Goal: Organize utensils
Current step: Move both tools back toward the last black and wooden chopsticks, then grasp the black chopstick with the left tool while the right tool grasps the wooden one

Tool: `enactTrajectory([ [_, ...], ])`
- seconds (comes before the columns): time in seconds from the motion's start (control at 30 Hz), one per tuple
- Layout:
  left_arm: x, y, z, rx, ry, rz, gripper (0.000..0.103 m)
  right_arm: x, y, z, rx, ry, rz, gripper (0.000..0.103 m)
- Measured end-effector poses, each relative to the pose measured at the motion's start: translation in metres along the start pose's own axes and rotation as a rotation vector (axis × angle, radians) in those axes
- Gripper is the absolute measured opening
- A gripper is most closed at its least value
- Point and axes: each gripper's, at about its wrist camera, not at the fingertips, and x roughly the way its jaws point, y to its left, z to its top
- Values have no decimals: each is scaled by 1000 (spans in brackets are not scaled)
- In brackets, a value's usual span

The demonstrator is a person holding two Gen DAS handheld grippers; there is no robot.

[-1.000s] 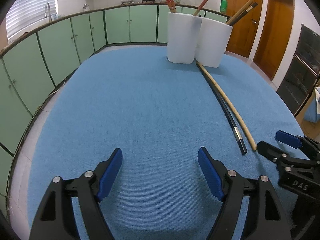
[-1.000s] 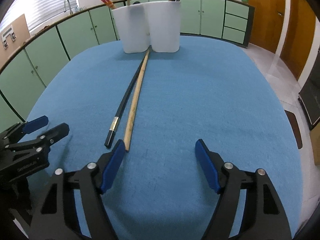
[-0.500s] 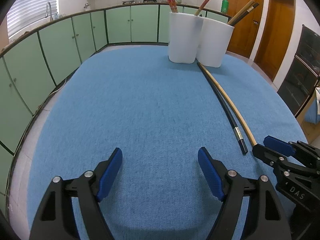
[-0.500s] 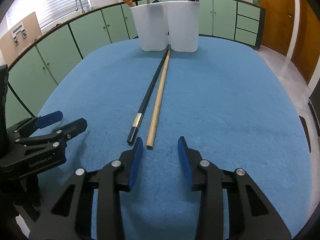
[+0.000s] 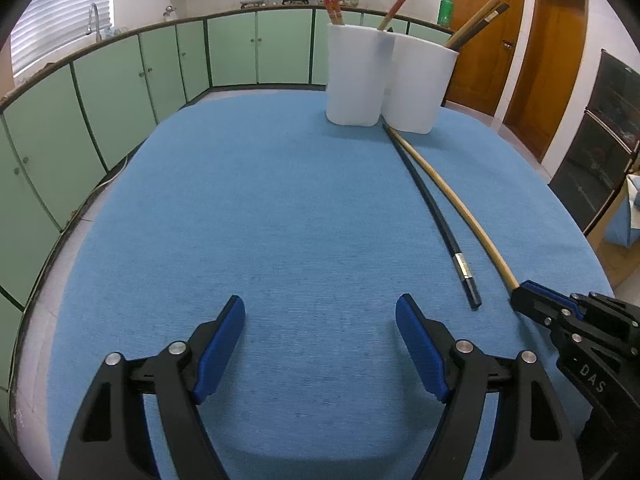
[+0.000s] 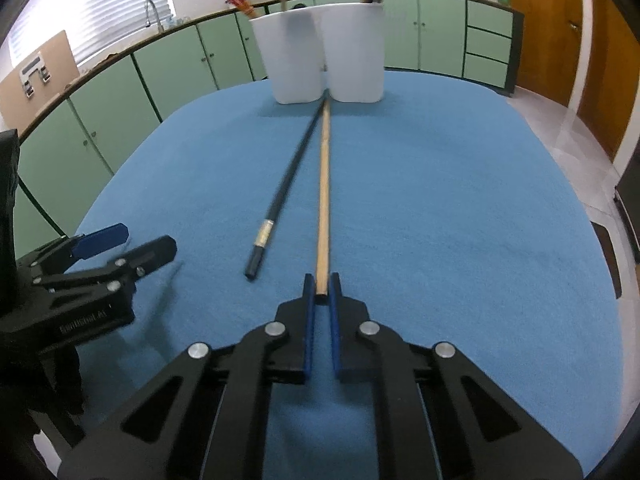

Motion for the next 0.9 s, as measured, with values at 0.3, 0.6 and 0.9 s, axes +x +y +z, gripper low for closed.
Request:
enactTrajectory([
  [0.3, 4, -33, 0, 22, 12, -74, 75, -15, -32, -11, 54, -3, -33, 6],
  [0.6, 15, -57, 6, 50, 27, -82, 67, -15, -47, -11, 71, -6, -36, 6],
  [0.9, 15, -67, 4, 58, 20, -43, 40, -15, -47, -15, 62, -11, -22, 7],
])
